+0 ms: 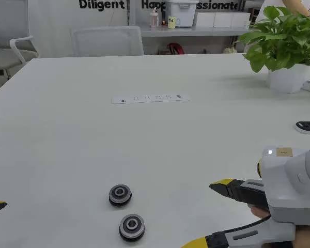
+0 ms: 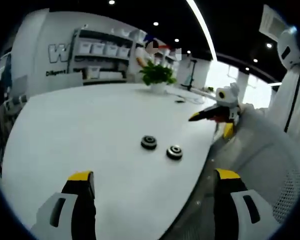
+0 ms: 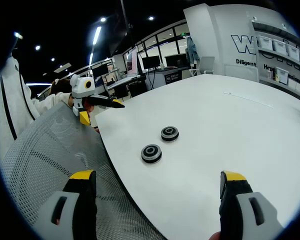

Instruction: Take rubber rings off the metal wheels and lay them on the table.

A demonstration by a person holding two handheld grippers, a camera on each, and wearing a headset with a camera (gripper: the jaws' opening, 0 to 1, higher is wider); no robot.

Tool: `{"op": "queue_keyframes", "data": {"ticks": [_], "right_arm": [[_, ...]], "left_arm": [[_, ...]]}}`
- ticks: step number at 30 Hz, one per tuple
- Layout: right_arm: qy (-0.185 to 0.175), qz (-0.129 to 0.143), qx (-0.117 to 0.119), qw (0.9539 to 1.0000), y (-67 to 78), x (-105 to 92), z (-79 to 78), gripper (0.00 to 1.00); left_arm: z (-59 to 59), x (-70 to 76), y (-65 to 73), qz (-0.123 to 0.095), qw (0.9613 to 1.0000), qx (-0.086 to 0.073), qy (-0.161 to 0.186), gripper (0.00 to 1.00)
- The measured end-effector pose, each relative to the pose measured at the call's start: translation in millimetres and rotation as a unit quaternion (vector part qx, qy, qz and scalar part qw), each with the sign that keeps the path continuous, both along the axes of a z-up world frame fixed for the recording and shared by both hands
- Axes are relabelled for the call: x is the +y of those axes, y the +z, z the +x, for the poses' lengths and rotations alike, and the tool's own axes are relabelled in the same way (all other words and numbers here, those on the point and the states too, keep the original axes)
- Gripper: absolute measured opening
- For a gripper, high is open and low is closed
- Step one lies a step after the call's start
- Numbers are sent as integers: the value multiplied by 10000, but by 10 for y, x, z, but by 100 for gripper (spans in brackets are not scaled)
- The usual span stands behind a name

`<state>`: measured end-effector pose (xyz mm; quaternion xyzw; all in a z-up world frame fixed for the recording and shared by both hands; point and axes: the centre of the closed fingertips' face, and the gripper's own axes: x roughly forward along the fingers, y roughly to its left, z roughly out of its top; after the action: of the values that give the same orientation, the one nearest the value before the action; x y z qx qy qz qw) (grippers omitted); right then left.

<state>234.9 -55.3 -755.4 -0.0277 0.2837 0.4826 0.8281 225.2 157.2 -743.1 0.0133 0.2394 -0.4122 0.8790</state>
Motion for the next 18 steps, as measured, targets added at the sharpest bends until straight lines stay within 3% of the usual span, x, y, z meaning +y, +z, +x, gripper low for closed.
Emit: {"op": "queue_keyframes", "data": {"ticks": [18], "right_arm": [[-40, 43, 227, 9997, -43, 7, -34, 100]], "left_arm": [[-35, -54, 60, -53, 10000, -11, 21, 100]]}}
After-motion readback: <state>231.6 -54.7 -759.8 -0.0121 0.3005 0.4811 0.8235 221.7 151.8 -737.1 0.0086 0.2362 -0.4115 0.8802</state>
